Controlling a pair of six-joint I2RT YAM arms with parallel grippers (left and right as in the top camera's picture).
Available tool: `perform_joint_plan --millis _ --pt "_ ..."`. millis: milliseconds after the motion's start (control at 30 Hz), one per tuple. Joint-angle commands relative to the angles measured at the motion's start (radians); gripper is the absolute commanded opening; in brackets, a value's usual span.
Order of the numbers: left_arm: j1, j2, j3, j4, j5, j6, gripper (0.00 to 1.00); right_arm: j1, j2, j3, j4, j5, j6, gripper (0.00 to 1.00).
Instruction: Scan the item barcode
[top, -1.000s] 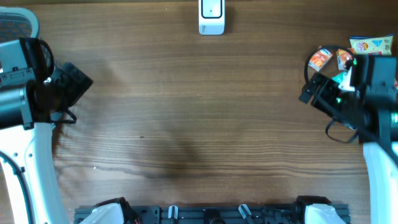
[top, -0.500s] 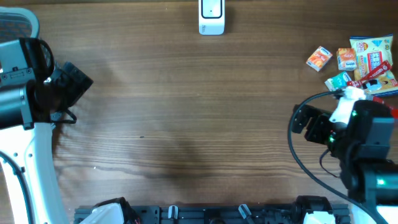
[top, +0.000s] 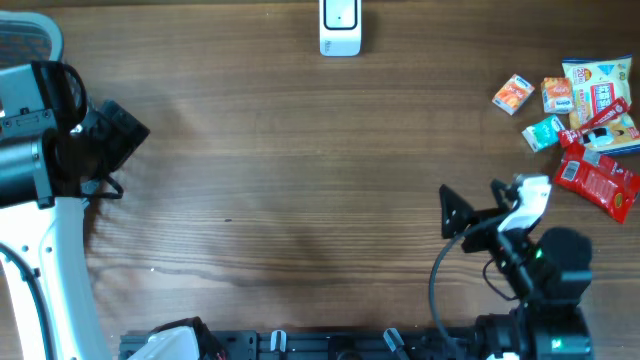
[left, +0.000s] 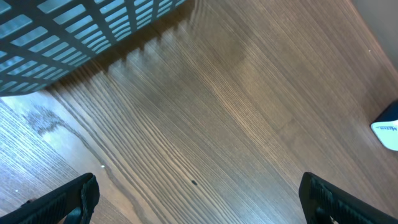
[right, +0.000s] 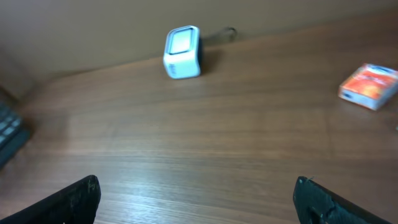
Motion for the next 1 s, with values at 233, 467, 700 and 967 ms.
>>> perform_joint_plan --millis 233,467,700,967 --pt "0.005 -0.003 0.008 0.001 -0.016 -0.014 1.0 0.037 -0.293 -0.16 0.059 0.039 -0.011 1.0" --pt "0.005 -0.003 0.008 0.001 -0.016 -0.014 1.0 0.037 -0.331 -0.225 0.127 0.076 -0.012 1.0" --pt "0.005 -0.003 0.008 0.001 -0.016 -0.014 1.0 0.037 -0.331 -0.303 0.248 0.094 -0.011 1.0" --pt "0.005 -0.003 0.008 0.001 -0.016 -0.014 1.0 0.037 -0.331 -0.387 0.394 0.094 -0.028 1.0"
